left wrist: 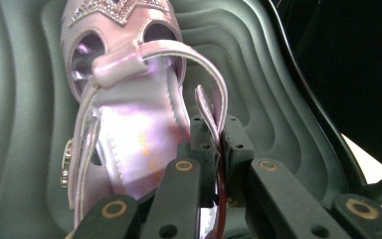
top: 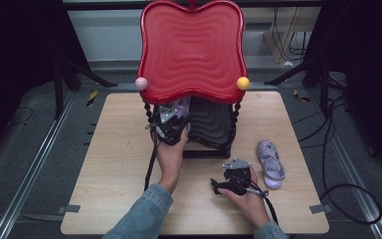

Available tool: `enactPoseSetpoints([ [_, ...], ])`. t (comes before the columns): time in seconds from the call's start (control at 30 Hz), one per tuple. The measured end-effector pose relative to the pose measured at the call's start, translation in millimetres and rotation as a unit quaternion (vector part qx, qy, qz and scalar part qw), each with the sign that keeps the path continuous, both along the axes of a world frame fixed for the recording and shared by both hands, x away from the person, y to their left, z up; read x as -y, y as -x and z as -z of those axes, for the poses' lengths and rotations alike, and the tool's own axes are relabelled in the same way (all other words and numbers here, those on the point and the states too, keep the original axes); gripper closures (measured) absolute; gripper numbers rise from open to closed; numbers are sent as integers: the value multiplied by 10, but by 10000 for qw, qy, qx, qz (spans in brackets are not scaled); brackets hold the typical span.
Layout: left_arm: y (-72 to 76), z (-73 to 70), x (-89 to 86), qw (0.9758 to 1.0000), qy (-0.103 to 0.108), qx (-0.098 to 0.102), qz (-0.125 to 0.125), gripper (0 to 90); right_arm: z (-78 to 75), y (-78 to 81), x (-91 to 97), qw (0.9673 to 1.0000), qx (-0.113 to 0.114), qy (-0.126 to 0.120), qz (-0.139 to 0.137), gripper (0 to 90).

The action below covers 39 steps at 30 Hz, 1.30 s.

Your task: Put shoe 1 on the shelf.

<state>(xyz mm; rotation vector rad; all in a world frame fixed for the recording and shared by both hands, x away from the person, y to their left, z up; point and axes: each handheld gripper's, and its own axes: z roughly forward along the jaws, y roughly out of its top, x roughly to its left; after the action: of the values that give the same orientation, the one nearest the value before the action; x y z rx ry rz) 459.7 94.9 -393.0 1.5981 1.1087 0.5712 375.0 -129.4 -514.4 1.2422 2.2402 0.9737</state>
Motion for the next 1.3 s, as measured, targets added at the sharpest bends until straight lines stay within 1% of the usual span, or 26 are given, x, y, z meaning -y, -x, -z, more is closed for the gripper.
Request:
enactPoseSetpoints([
  [0.1,-11,3,25,10000,0,-26,-11,858,0,0,1,10000,0,1,-5,57],
  [0.13,-25,7,34,10000,-49,-59,8,856,0,0,1,10000,0,-1,-6,57],
  [0.27,-41,11,36,9999,-47,-106,48,849,0,0,1,10000,1,-1,-6,57],
  [0.37,-40,15,46,9999,-56,-122,57,824,0,0,1,10000,2,1,-8,57],
  [0.4,-27,18,65,9998,-16,-181,-62,815,0,0,1,10000,2,0,-7,57],
  [0.43,-29,19,67,9998,-23,-176,-51,809,0,0,1,10000,1,-1,-6,57],
  [0.47,-43,19,60,9999,-67,-140,73,800,0,0,1,10000,1,0,-6,57],
  [0.63,-43,10,59,9998,-54,-144,123,768,0,0,0,10000,-1,-1,-4,57],
  [0.73,-28,-3,62,9998,-49,-131,133,724,0,0,1,10000,0,0,-5,57],
  [0.77,-11,-10,71,9999,-20,-133,63,703,0,0,0,10000,-1,-1,-5,57],
  [0.8,-1,-18,70,9999,-21,-117,58,690,0,0,0,10000,-1,-1,-5,57],
  [0.97,68,-75,70,9999,-53,-65,140,618,0,0,1,10000,0,0,-6,57],
  [1.0,88,-90,70,9999,-55,-41,155,614,0,0,1,10000,1,-1,-7,57],
  [1.1,164,-153,51,9997,-162,63,144,585,0,0,0,10000,-1,-2,-7,57],
  [1.13,185,-168,43,9997,-159,79,163,570,0,0,1,10000,3,5,-7,57],
  [1.2,246,-205,15,9994,-231,115,227,551,1,0,1,10000,6,6,-4,57],
  [1.3,349,-244,-33,9982,-428,119,392,519,1,2,-1,10000,4,3,8,57],
])
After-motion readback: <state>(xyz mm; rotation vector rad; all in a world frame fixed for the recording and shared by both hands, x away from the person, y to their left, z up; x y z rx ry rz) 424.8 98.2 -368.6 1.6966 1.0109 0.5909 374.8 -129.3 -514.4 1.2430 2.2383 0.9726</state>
